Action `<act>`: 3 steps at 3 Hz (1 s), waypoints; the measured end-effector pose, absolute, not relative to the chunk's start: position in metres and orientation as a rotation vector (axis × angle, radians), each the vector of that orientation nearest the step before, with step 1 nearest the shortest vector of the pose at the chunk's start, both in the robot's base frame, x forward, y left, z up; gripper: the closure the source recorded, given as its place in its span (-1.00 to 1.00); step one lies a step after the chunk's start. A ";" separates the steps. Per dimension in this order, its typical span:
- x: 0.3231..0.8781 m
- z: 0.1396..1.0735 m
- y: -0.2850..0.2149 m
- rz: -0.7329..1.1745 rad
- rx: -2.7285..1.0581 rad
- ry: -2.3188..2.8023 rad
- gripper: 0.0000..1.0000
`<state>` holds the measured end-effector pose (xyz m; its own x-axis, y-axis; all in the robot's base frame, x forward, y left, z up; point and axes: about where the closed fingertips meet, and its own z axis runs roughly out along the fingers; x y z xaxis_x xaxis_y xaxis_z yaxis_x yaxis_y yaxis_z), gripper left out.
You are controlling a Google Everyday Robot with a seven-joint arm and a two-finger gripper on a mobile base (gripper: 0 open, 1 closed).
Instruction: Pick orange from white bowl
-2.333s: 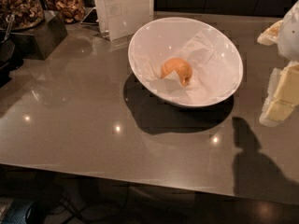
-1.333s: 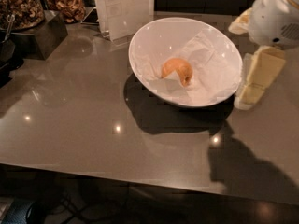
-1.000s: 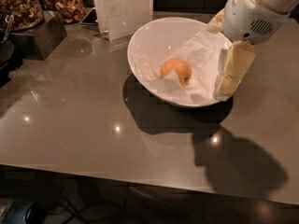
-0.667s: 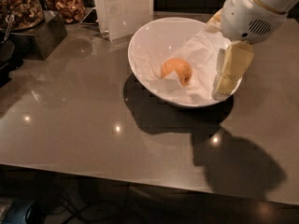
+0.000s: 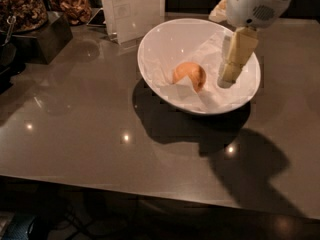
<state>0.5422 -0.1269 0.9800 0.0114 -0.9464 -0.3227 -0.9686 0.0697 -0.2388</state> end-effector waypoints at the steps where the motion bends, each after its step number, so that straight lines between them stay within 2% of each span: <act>1: 0.570 0.977 -0.118 0.096 -1.918 1.941 -1.00; 2: 0.574 0.979 -0.115 0.090 -1.909 1.930 -0.64; 3: 0.574 0.979 -0.115 0.090 -1.909 1.930 -0.18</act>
Offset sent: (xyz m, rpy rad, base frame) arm 0.0253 0.0082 -0.0022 0.0082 0.0053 0.0190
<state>0.5740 -0.1151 0.9793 0.0330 -0.9406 -0.3380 -0.9680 0.0540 -0.2450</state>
